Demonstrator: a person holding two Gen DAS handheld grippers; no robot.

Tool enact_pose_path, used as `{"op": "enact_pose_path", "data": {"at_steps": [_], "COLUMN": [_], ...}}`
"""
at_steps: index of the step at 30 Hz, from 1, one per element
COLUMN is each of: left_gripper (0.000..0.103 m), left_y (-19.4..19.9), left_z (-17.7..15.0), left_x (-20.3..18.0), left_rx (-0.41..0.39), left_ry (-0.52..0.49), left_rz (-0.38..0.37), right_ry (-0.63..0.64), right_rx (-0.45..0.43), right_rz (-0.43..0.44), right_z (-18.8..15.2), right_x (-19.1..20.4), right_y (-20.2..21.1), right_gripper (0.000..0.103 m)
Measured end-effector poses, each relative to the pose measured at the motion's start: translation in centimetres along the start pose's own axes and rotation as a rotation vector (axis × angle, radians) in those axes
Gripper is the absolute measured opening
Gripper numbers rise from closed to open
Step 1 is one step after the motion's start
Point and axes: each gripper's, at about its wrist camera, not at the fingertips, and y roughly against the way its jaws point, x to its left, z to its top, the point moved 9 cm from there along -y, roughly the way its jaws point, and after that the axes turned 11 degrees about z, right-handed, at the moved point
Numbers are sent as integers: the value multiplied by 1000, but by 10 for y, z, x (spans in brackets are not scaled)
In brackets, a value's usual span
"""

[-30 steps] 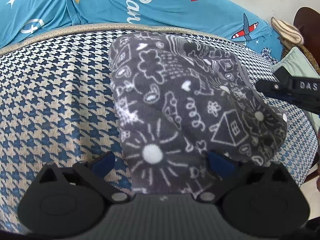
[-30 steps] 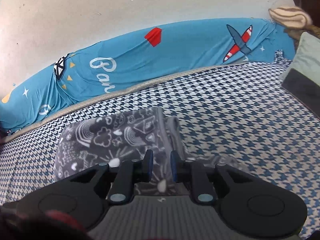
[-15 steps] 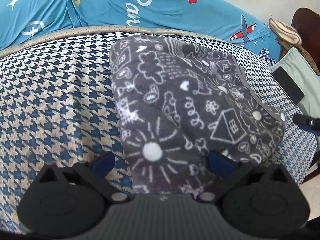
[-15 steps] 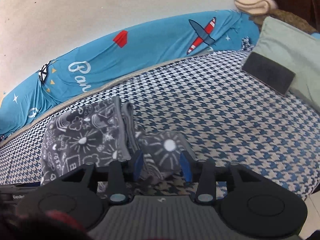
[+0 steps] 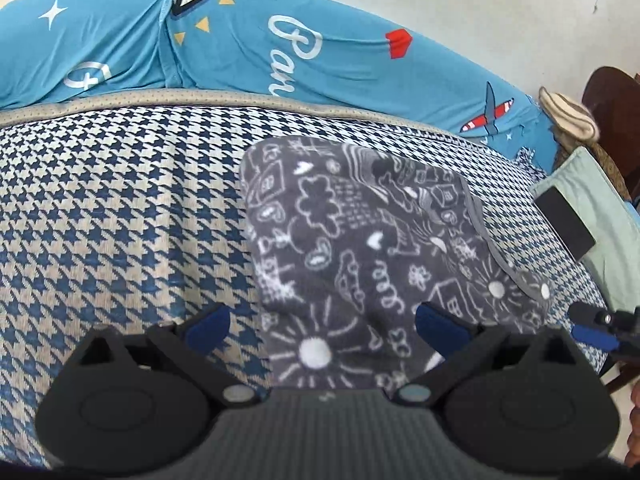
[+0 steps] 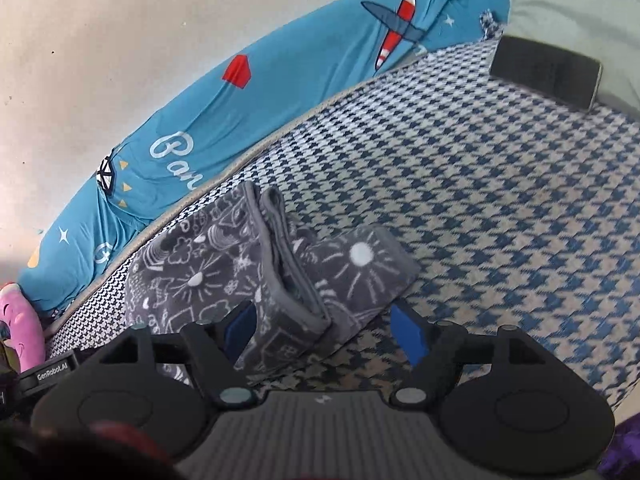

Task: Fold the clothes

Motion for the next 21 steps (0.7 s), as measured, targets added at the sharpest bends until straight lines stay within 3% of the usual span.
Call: {"op": "enact_pose_path", "data": {"at_steps": [5, 9, 21], "left_gripper": [103, 103, 103], "left_y": [-3, -6, -30], "left_z": [8, 11, 13], "left_x": [8, 9, 12], "left_rx": [-4, 1, 48], "left_ry": [45, 67, 132], "left_rz": [-3, -20, -48], "right_ry": [16, 19, -93], "right_rx": [21, 39, 24], "right_rz": [31, -17, -30], "right_z": [-6, -12, -7], "right_x": [11, 7, -15], "right_y": [-12, -22, -46], "right_gripper": [74, 74, 74]}}
